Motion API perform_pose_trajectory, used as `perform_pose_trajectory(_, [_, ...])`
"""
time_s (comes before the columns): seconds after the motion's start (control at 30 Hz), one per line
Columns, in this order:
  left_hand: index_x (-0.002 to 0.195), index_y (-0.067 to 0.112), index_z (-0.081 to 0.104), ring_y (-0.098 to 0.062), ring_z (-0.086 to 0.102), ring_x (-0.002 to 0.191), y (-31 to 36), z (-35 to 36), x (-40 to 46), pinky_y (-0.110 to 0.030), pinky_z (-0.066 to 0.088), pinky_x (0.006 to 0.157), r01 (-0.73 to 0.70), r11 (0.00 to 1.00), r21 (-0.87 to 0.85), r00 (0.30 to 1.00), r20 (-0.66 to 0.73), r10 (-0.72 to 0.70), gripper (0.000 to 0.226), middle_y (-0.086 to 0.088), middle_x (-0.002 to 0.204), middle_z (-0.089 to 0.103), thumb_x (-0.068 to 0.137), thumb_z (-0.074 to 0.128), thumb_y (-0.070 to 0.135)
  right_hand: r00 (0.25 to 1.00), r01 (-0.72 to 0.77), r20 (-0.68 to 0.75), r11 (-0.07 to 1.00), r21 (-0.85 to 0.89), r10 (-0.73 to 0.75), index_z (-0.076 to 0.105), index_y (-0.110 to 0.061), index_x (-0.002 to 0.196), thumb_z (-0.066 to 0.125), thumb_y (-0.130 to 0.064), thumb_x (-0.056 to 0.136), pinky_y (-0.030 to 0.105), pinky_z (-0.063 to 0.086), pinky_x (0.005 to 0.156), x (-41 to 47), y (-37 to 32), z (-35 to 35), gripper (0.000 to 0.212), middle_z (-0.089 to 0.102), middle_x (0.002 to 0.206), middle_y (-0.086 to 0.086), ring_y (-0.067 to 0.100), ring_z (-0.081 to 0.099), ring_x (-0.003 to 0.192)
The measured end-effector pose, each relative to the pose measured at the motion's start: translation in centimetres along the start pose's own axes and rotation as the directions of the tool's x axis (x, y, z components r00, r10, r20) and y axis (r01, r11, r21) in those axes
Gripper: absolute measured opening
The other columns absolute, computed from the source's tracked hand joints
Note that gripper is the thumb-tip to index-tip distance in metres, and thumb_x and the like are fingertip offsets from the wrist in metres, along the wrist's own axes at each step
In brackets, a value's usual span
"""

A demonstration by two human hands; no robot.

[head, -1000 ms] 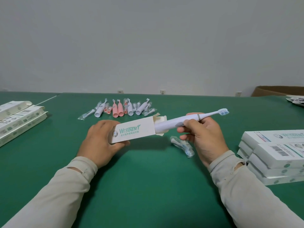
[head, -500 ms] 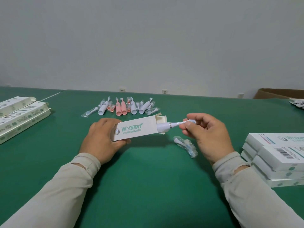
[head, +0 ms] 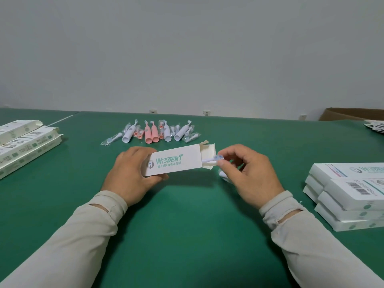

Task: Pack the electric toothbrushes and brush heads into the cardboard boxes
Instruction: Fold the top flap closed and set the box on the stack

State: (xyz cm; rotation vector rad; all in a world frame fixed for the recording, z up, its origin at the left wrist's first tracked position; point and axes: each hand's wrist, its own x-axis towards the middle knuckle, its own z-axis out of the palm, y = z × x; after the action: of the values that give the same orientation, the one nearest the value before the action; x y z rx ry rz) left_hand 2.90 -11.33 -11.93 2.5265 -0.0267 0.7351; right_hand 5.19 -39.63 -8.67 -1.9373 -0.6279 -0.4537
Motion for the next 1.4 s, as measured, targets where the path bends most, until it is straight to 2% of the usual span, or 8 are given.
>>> perform_pose_trajectory(0.17, [0.118, 0.038, 0.058, -0.018, 0.047, 0.115, 0.6, 0.2, -0.1, -0.035, 0.038, 0.095, -0.037, 0.999, -0.029, 0.999, 0.011, 0.037, 0.06, 0.016, 0.117, 0.053, 0.065, 0.076, 0.058, 0.992, 0.011, 0.126, 0.996, -0.085, 0.0, 0.079, -0.029, 0.098, 0.068, -0.016, 0.092, 0.021, 0.042, 0.093, 0.0, 0.1, 1.2, 0.018, 0.05, 0.121, -0.018, 0.012, 0.054, 0.114])
perform_pose_trajectory(0.47, [0.119, 0.036, 0.059, -0.021, 0.05, 0.112, 0.6, 0.2, 0.0, -0.044, 0.044, 0.095, -0.024, 0.999, -0.032, 1.0, -0.004, 0.024, 0.06, 0.012, 0.115, 0.056, 0.066, 0.08, 0.056, 0.974, -0.104, 0.216, 0.984, 0.144, 0.072, 0.071, -0.039, 0.099, 0.058, -0.006, 0.096, 0.022, 0.046, 0.093, -0.4, -0.8, 0.9, 0.036, 0.043, 0.143, -0.009, 0.002, 0.055, 0.114])
perform_pose_trajectory(0.7, [0.116, 0.041, 0.058, -0.02, 0.051, 0.111, 0.7, 0.4, -0.2, -0.044, 0.045, 0.093, -0.026, 0.998, -0.061, 1.0, 0.0, 0.026, 0.058, 0.014, 0.114, 0.058, 0.065, 0.08, 0.058, 0.964, -0.106, 0.259, 0.976, 0.188, 0.055, 0.073, -0.034, 0.105, 0.052, 0.003, 0.096, 0.005, 0.029, 0.108, -0.2, -1.1, 0.9, 0.043, 0.039, 0.149, -0.013, -0.019, 0.037, 0.128])
perform_pose_trajectory(0.77, [0.116, 0.041, 0.058, -0.021, 0.05, 0.11, 0.7, 0.4, 0.0, -0.044, 0.045, 0.092, -0.02, 0.999, -0.037, 1.0, -0.016, 0.019, 0.056, 0.013, 0.114, 0.059, 0.067, 0.08, 0.055, 0.991, -0.102, 0.103, 0.984, 0.145, 0.087, 0.071, -0.038, 0.103, 0.055, -0.003, 0.096, 0.003, 0.035, 0.095, 0.4, -0.2, 0.2, 0.039, 0.047, 0.14, -0.016, -0.02, 0.049, 0.11])
perform_pose_trajectory(0.9, [0.118, 0.036, 0.057, -0.022, 0.044, 0.112, 0.1, 0.2, 0.2, -0.038, 0.039, 0.091, 0.055, 0.998, 0.036, 0.997, -0.063, -0.053, 0.055, 0.01, 0.114, 0.058, 0.071, 0.083, 0.047, 0.94, -0.272, -0.219, 0.962, -0.017, 0.262, 0.067, -0.035, 0.091, 0.061, -0.013, 0.094, 0.026, 0.048, 0.08, 0.9, 2.5, -1.6, 0.024, 0.066, 0.094, -0.015, -0.002, 0.057, 0.074])
perform_pose_trajectory(1.07, [0.117, 0.033, 0.058, -0.023, 0.045, 0.109, 0.1, 0.2, 0.2, -0.037, 0.038, 0.09, 0.059, 0.998, 0.027, 0.997, -0.056, -0.058, 0.053, 0.01, 0.107, 0.055, 0.072, 0.083, 0.047, 0.921, -0.372, -0.059, 0.829, -0.418, 0.384, 0.068, -0.035, 0.083, 0.062, -0.034, 0.09, 0.03, 0.051, 0.084, 1.1, 3.6, -1.3, 0.009, 0.068, 0.092, -0.018, 0.009, 0.063, 0.087])
perform_pose_trajectory(1.23, [0.118, 0.034, 0.057, -0.023, 0.046, 0.111, 0.2, 0.3, 0.2, -0.037, 0.039, 0.094, 0.057, 0.998, 0.036, 0.998, -0.026, -0.056, 0.054, 0.008, 0.112, 0.058, 0.072, 0.081, 0.05, 0.924, -0.238, 0.076, 0.72, -0.652, 0.375, 0.075, -0.031, 0.101, 0.061, -0.055, 0.087, 0.035, 0.048, 0.09, 1.1, 2.6, -0.1, 0.031, 0.063, 0.102, -0.008, 0.021, 0.053, 0.112])
perform_pose_trajectory(1.4, [0.119, 0.034, 0.057, -0.021, 0.044, 0.111, 0.3, 0.1, 0.0, -0.035, 0.037, 0.092, 0.056, 0.998, 0.041, 0.998, -0.027, -0.055, 0.055, 0.009, 0.115, 0.058, 0.072, 0.081, 0.05, 0.972, -0.132, 0.07, 0.77, -0.624, 0.223, 0.074, -0.031, 0.109, 0.058, -0.045, 0.095, 0.032, 0.041, 0.098, 1.4, 2.4, 0.0, 0.025, 0.056, 0.114, -0.011, 0.019, 0.048, 0.116])
